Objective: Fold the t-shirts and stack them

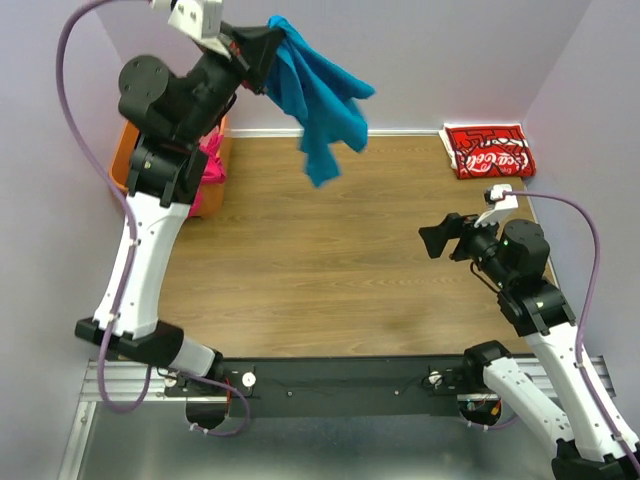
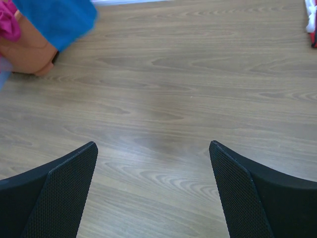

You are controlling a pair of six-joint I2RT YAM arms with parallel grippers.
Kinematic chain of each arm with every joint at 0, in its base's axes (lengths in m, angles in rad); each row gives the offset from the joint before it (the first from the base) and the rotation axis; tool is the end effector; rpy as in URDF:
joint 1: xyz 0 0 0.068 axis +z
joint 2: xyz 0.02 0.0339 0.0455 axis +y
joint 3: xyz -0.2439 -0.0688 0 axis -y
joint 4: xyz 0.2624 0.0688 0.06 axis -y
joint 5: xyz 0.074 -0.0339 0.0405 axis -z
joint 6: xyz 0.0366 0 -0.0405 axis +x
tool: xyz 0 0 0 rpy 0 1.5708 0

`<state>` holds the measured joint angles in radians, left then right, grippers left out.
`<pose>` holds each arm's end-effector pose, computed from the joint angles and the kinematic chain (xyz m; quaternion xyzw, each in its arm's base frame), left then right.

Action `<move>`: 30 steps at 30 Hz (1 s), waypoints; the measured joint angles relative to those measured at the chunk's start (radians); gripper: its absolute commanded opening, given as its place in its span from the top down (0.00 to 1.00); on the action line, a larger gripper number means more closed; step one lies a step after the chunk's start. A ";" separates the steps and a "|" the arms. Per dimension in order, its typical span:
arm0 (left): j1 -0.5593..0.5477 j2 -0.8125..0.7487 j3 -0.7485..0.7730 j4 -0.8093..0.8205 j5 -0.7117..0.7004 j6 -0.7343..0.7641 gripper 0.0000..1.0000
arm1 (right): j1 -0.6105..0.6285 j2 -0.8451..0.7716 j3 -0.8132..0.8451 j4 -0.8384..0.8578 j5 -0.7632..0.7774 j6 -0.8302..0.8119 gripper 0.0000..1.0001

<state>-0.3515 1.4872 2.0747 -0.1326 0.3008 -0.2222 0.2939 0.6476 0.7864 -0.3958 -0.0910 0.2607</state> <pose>0.2616 -0.1075 0.5998 0.1607 0.5142 -0.3134 0.7820 0.1750 0.0565 0.3283 -0.0409 0.7905 0.2016 0.5769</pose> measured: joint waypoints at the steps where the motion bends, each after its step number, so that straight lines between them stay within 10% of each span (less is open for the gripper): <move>1: -0.006 -0.029 -0.047 0.024 0.018 -0.003 0.73 | 0.000 -0.005 0.000 0.000 0.006 0.000 0.00; 3: -0.017 -0.111 -0.192 0.064 0.051 -0.015 0.50 | 0.000 -0.018 0.000 0.000 0.025 0.000 0.00; 9: -0.017 -0.237 -0.613 0.074 -0.003 -0.064 0.25 | 0.000 -0.040 0.001 0.000 0.052 0.000 0.00; 19: 0.282 -0.190 -0.796 -0.156 -0.427 -0.186 0.19 | 0.000 0.062 0.003 0.000 0.033 -0.008 0.00; 30: 0.385 0.150 -0.576 -0.264 -0.612 -0.119 0.17 | 0.000 0.074 0.003 -0.001 0.011 -0.011 0.00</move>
<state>0.0334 1.6371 1.4982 -0.3965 -0.3115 -0.3408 0.2939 0.7216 0.7898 -0.3965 -0.0795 0.2497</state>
